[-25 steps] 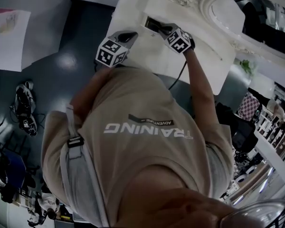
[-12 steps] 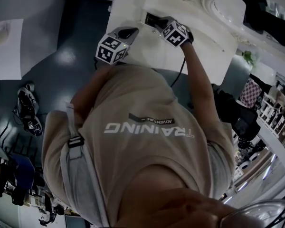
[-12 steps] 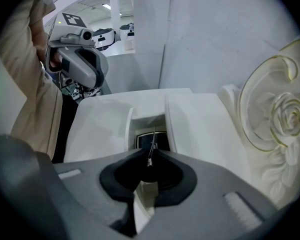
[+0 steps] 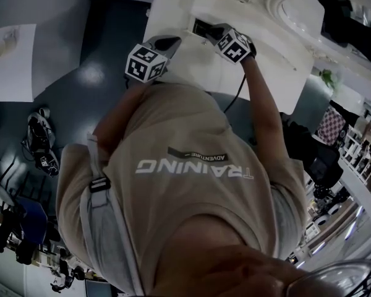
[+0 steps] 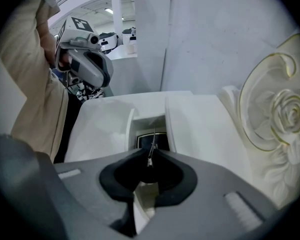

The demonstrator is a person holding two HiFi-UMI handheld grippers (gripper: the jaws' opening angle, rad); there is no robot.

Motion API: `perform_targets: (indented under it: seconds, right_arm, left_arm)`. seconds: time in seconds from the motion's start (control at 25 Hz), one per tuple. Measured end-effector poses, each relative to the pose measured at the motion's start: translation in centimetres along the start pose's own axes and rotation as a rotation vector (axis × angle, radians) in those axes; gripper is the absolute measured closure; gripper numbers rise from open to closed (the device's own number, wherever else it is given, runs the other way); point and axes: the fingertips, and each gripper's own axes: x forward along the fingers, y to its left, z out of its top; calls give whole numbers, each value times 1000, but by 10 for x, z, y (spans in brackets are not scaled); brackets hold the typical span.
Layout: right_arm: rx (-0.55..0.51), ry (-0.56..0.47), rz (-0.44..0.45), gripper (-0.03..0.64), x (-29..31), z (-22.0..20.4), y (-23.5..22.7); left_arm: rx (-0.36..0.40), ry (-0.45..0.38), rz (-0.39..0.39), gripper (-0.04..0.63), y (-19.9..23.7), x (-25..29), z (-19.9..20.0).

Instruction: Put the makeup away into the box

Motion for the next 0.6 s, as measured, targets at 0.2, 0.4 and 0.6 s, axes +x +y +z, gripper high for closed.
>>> perform_targets:
  seconds: [0.2, 0.4, 0.6]
  right_arm:
    - [0, -36, -12, 556, -4, 0, -1]
    - [-10, -63, -25, 540, -11, 2, 2]
    - [-11, -74, -30, 540, -16, 0, 5]
  left_arm:
    - [14, 5, -6, 589, -6, 6, 1]
    - [28, 15, -9, 589, -14, 6, 1]
    - [41, 25, -5, 589, -18, 4, 0]
